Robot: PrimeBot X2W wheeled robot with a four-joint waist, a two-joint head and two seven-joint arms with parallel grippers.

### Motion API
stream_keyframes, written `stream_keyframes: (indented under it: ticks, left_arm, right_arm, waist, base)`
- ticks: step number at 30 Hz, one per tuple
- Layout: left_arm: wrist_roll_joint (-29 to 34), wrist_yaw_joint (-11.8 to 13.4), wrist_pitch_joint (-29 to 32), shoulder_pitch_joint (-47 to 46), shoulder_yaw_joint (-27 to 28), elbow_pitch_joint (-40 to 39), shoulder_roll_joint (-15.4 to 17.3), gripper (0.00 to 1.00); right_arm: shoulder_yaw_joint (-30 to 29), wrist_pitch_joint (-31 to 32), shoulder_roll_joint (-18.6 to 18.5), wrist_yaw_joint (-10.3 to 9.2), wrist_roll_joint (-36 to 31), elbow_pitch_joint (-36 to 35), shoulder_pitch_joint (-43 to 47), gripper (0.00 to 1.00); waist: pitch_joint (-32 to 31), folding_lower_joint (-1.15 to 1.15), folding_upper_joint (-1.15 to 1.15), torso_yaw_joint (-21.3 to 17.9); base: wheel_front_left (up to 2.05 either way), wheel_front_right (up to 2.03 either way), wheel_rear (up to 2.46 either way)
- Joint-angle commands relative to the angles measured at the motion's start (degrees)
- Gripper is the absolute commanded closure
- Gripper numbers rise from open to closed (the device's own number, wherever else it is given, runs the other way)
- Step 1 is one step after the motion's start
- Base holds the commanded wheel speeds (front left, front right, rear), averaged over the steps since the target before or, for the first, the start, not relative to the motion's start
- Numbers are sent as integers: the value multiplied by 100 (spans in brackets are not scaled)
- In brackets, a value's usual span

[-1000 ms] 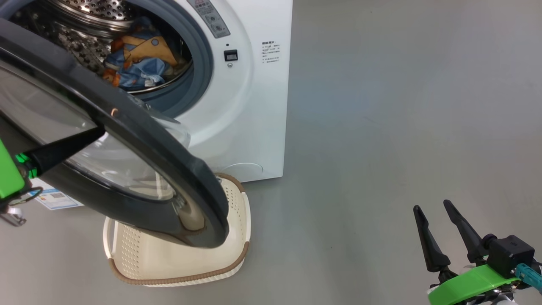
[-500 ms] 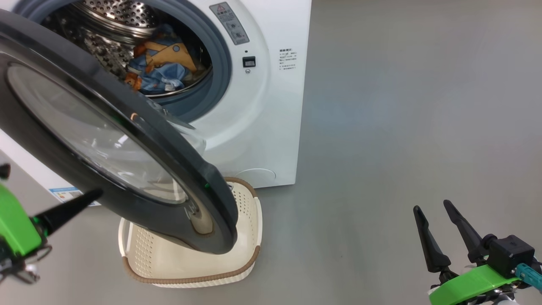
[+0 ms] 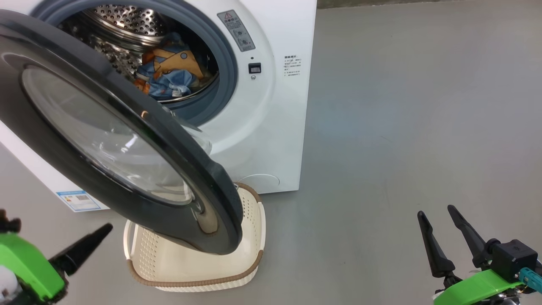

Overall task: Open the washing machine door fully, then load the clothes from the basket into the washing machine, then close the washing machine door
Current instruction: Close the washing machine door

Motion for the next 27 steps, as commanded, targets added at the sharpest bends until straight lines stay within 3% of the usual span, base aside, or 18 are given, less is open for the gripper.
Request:
stream_keyframes:
  ticks: [1, 11, 20, 25, 27]
  left_arm:
    - [84, -18, -85, -156, 251, -70, 240, 0]
    - [632, -18, -1881, 234, -337, 206, 146, 0]
    - [1308, -18, -3958, 488, -1065, 633, 156, 0]
    - [1760, -18, -4154, 470, -957, 850, 11, 0]
    - [2462, -18, -4161, 498, -370, 798, -263, 0]
  right_arm:
    - [126, -28, -98, 52, 0, -138, -2, 0]
    - [87, -28, -122, 52, 2, -132, 64, 0]
    - [-12, -28, -133, 52, -2, -125, 92, 0]
    - [-66, -28, -132, 52, 0, -126, 84, 0]
    - [-112, -28, -137, 52, 1, -116, 77, 0]
  waist:
    - [-5, 0, 0, -3]
    - [-8, 0, 0, -33]
    - [10, 0, 0, -15]
    - [38, 0, 0, 8]
    - [59, 0, 0, 34]
  base:
    - [0, 0, 0]
    - [0, 0, 0]
    - [0, 0, 0]
    - [0, 0, 0]
    - [0, 0, 0]
